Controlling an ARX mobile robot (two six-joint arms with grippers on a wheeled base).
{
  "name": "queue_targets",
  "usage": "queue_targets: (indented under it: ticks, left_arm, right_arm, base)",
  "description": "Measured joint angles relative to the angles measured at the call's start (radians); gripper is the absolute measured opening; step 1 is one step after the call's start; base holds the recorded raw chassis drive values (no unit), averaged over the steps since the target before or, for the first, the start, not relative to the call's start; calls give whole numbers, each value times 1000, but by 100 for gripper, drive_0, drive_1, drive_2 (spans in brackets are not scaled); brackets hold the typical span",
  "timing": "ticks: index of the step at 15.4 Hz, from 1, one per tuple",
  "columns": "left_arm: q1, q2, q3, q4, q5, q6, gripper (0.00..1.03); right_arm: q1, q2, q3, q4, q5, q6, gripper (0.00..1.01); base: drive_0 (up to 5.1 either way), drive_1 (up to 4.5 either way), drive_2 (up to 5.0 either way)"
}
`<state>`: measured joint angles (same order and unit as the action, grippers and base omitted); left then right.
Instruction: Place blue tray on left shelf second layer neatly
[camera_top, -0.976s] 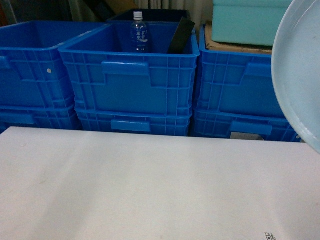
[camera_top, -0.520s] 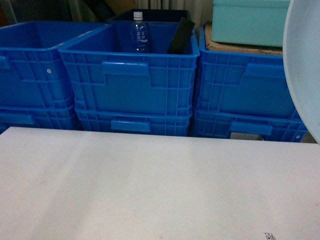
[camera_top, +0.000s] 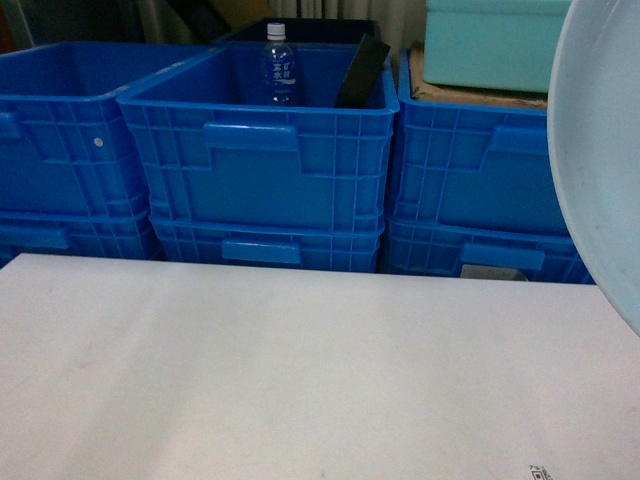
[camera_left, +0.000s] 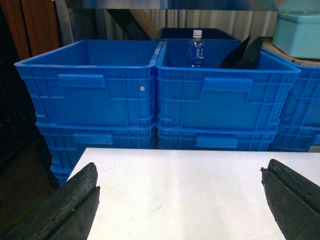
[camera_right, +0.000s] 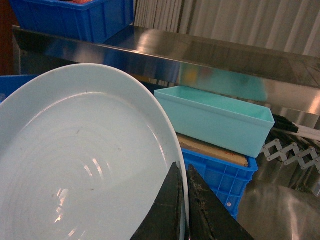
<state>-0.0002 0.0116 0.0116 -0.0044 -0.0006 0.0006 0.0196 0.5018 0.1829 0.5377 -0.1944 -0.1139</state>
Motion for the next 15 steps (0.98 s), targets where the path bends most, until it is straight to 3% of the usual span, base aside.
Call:
queue_targets:
  ticks: [5,15]
  left_arm:
    - [0,0,0,0,0,0,98]
    - [-1,0,0,0,0,0,98]
  right_arm:
    - [0,0,0,-2,0,-1,2]
    - [0,0,0,-2,2,-3,2]
  base:
    - [0,0,0]
    - [-154,-154,-154]
